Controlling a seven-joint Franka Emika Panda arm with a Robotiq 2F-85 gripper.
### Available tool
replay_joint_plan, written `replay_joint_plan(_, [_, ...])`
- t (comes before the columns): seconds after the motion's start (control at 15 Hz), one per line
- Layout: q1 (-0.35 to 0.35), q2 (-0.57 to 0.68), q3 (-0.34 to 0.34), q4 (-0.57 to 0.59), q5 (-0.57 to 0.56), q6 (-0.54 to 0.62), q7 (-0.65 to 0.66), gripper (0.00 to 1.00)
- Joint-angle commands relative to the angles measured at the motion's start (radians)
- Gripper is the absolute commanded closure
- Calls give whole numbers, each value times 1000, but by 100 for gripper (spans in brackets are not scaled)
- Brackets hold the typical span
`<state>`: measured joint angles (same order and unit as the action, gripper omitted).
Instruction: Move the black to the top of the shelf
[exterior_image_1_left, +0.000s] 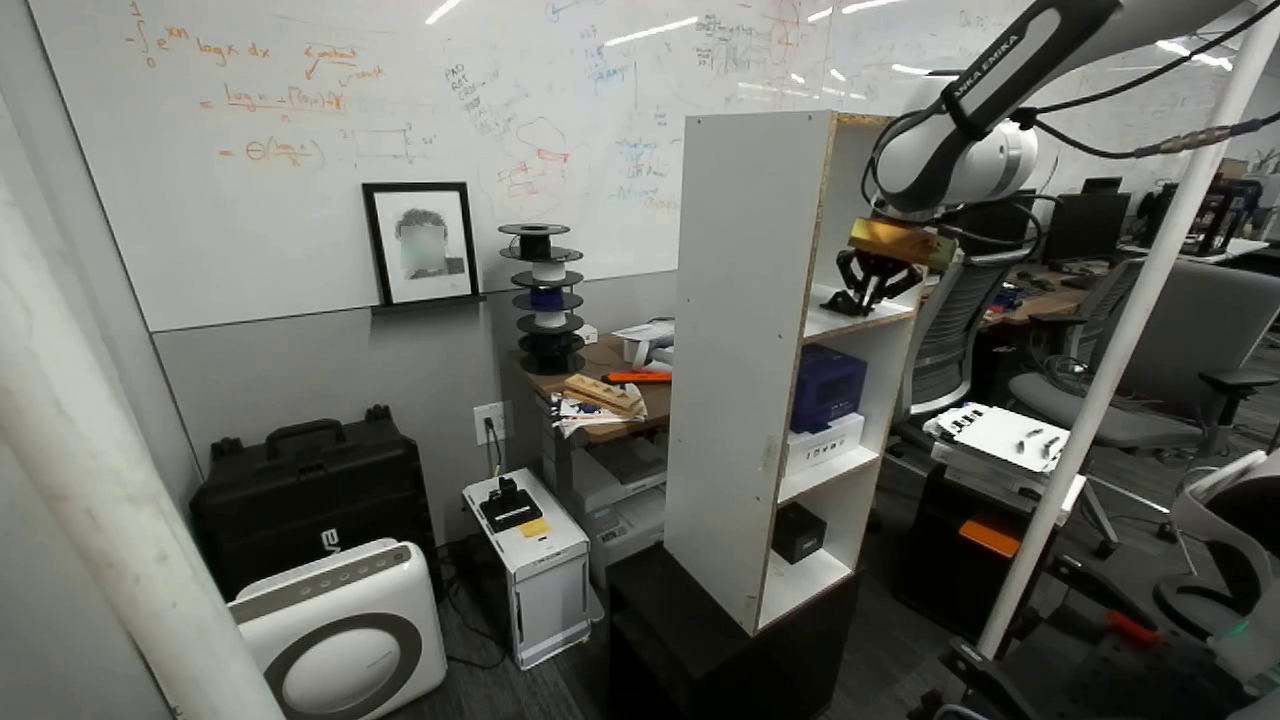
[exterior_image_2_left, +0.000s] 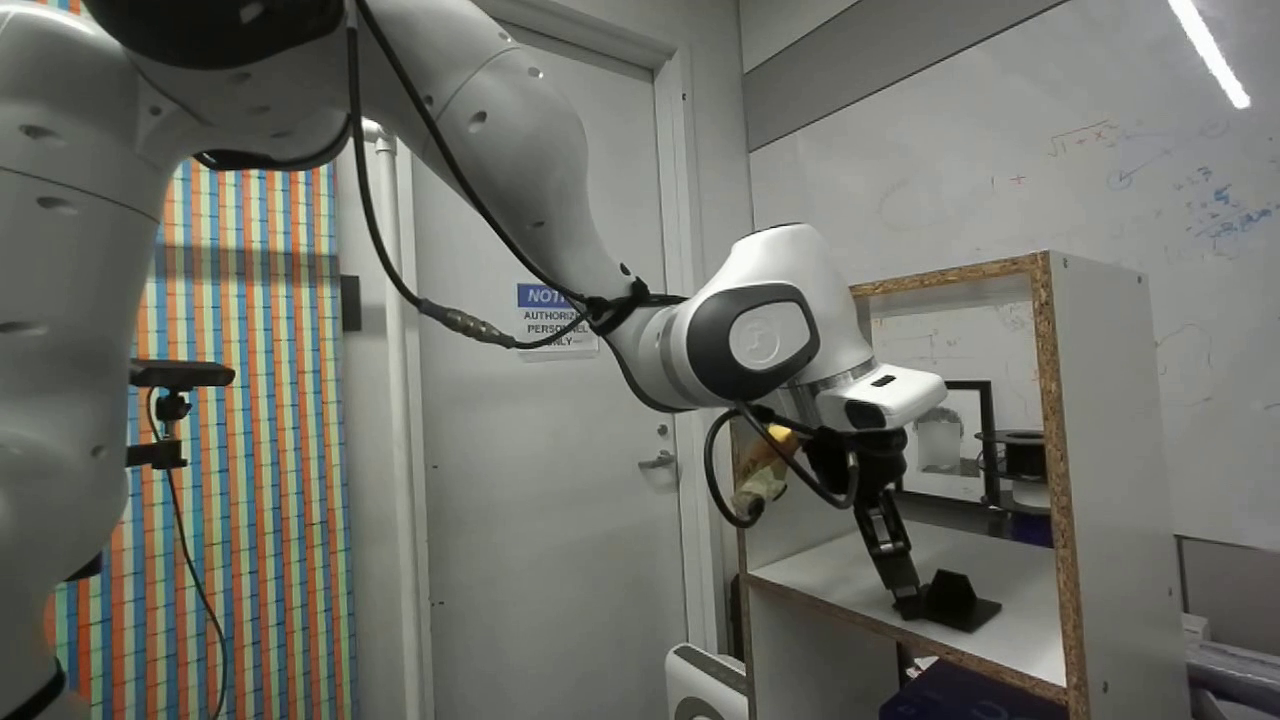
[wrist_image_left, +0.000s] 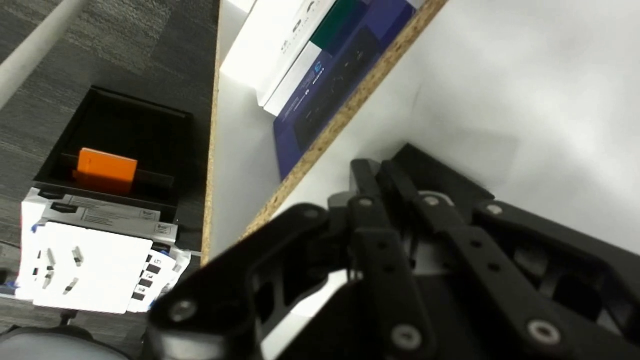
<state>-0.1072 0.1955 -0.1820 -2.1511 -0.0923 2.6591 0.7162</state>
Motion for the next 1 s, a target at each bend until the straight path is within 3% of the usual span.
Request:
replay_joint_plan(0.0, [14,-36,-7,-27,27,24,-8,64])
replay_joint_plan(0.2, [16,-47,-3,-31,34,22,-10,51])
replay_joint_plan(0.6, [44,-83,21,-49,47,27,-12,4])
replay_joint_plan(0.73, [60,-95,12,-60,-35,15,-17,0])
replay_joint_plan(0.93, [91,-124,-15,-121,-301,35,55,0])
